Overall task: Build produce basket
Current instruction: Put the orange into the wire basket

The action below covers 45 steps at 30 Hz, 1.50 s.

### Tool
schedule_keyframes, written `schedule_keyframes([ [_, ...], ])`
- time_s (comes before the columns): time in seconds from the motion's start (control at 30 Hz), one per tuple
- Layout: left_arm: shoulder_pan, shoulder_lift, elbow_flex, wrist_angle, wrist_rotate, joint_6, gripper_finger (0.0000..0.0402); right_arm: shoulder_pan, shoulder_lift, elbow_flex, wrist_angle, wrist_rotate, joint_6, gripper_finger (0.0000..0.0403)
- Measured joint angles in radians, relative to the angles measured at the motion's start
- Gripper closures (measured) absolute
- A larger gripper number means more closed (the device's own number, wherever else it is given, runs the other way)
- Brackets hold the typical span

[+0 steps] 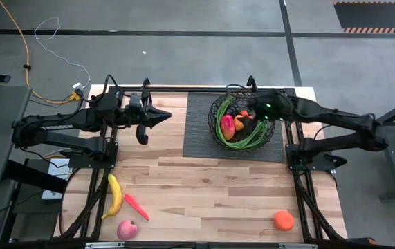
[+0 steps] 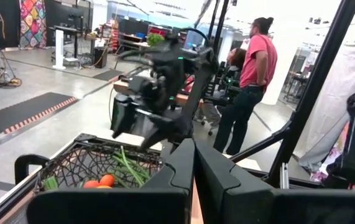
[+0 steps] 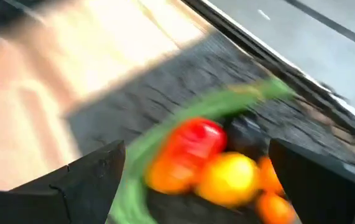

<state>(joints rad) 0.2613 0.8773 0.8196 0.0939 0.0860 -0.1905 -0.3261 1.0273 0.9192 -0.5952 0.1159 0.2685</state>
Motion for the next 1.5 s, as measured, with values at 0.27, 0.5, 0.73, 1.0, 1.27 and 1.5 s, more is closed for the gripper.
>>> schedule_keyframes([
  [0.27,0.000,-0.026,0.000,0.000,0.000,-0.016,0.0401,0.154,-0.116,-0.246,0.633,-0.052,0.148,0.0016],
  [0.5,0.000,-0.031,0.000,0.000,0.000,-0.016,0.0402,0.223,-0.063,-0.263,0.916,-0.068,-0.057,0.0016],
  [0.73,-0.016,-0.038,-0.080,0.072,0.000,-0.019,0.0401,0.247,-0.037,-0.176,0.853,-0.079,-0.171,0.0016],
  [1.0,-0.021,-0.048,-0.137,0.137,0.000,0.026,0.0401,0.249,-0.038,-0.168,0.817,-0.087,-0.182,0.0016],
  [1.27,-0.021,-0.048,-0.137,0.136,0.000,0.071,0.0402,0.249,-0.038,-0.168,0.816,-0.088,-0.226,0.0016],
  [1.5,-0.021,-0.048,-0.137,0.136,0.000,0.071,0.0402,0.249,-0.038,-0.168,0.816,-0.088,-0.246,0.0016],
])
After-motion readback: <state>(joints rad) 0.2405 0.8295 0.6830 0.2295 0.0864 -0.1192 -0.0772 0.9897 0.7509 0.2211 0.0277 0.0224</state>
